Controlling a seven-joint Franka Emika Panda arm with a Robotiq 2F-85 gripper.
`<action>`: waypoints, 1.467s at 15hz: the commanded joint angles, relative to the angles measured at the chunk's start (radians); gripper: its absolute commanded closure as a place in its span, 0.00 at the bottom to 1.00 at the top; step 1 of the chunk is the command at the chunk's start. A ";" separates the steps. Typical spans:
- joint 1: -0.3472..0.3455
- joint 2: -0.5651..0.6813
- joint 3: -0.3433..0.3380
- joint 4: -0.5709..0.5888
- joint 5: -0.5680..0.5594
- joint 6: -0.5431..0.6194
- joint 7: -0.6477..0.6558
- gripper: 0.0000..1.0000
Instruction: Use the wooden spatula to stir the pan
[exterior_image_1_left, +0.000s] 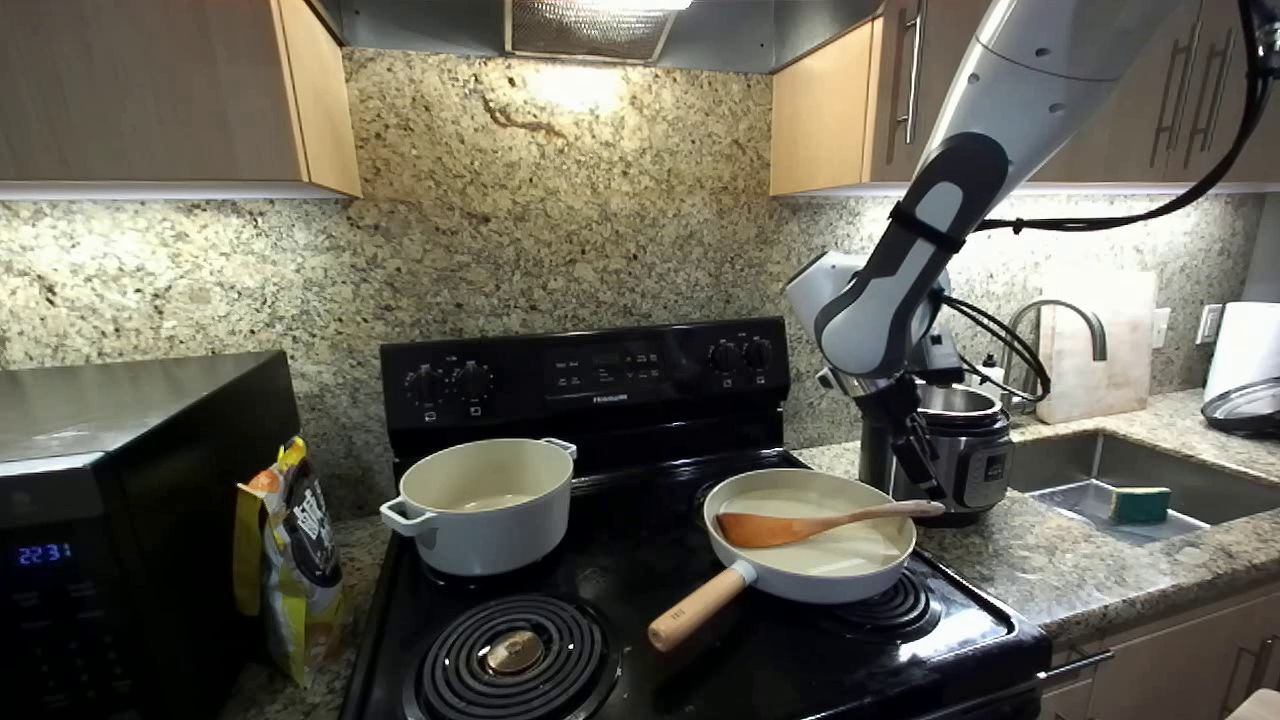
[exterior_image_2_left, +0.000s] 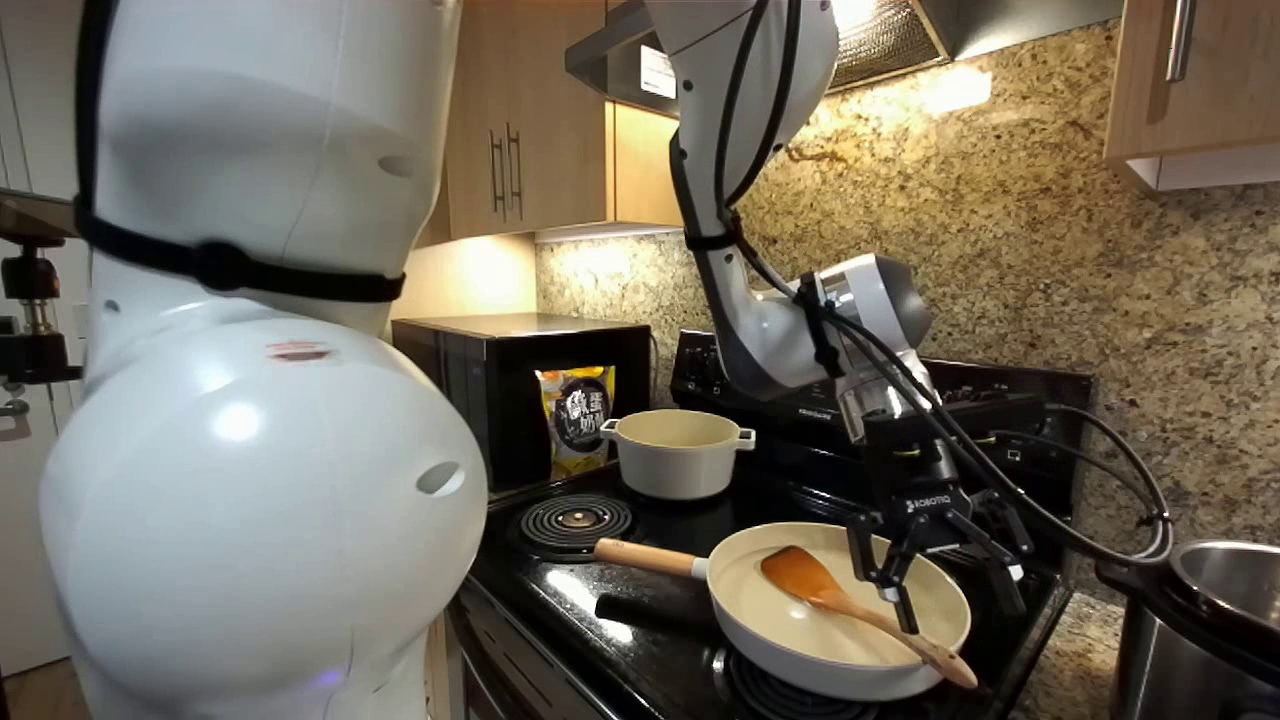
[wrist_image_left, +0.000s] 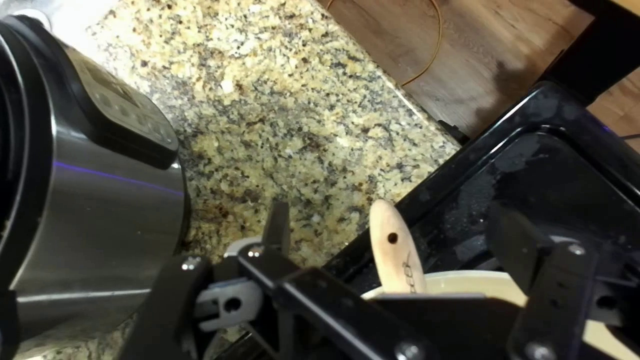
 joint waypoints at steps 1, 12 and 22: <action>0.007 -0.008 0.005 -0.036 -0.010 0.007 -0.017 0.00; -0.010 0.052 -0.011 -0.019 -0.037 0.040 -0.028 0.00; -0.008 0.091 -0.013 0.009 -0.050 0.050 -0.035 0.00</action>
